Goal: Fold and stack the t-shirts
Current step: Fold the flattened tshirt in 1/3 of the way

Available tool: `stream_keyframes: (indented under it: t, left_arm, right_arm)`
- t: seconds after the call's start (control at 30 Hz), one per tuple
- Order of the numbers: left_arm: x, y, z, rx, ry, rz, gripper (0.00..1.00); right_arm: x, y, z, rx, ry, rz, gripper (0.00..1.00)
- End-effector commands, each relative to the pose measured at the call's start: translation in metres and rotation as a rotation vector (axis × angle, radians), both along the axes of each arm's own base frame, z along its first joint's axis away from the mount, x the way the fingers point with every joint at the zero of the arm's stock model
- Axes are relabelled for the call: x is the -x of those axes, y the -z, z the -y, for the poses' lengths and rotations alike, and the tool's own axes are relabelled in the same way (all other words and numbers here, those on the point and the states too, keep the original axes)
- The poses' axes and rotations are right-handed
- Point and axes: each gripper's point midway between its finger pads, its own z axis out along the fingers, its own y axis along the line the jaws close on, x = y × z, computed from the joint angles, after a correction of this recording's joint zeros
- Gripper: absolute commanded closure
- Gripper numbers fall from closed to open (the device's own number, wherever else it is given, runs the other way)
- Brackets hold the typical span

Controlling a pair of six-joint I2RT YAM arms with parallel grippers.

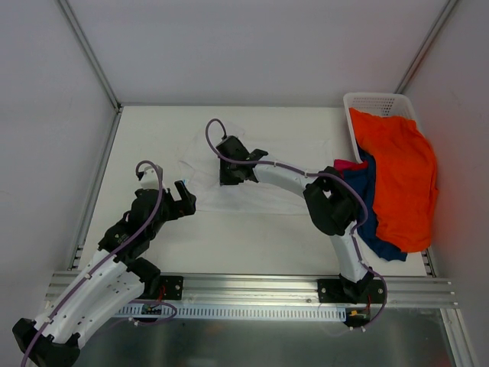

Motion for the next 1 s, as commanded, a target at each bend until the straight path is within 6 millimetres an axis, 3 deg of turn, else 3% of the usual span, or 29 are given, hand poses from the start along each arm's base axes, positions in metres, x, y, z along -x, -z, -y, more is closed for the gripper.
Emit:
stream_keyframes:
  t: [0.0,0.27,0.4,0.5,0.53,0.57,0.6,0.77,0.97]
  left_arm:
    - [-0.001,-0.002,0.001,0.009,-0.007,0.015,0.01]
    - [0.0,-0.001,0.002,0.003,-0.001,0.014,0.01]
    - [0.0,0.001,0.003,-0.002,0.005,0.007,0.01]
    - [0.0,0.002,0.005,-0.002,0.011,0.003,0.01]
    - [0.001,0.002,0.005,-0.002,0.012,0.002,0.01]
    - [0.0,0.003,0.005,-0.004,0.012,-0.001,0.01]
    - [0.0,0.004,0.005,-0.006,0.009,-0.003,0.01]
    - [-0.003,0.012,0.004,-0.026,-0.01,-0.033,0.01]
    - [-0.012,0.01,0.006,-0.04,-0.025,-0.04,0.01]
  right_arm:
    - [-0.017,-0.01,0.003,0.024,0.024,0.039,0.99]
    - [-0.037,0.006,0.014,0.066,0.074,0.025,0.97]
    - [-0.044,0.014,0.027,0.098,0.137,0.023,0.84]
    - [-0.051,0.016,0.038,0.135,0.181,0.043,0.67]
    - [-0.053,0.016,0.041,0.142,0.204,0.047,0.33]
    - [-0.053,0.017,0.048,0.164,0.227,0.047,0.14]
    - [-0.057,0.016,0.055,0.186,0.26,0.066,0.01]
    - [-0.07,0.003,0.064,0.206,0.312,0.119,0.01]
    - [-0.081,-0.037,0.049,0.151,0.244,0.187,0.01]
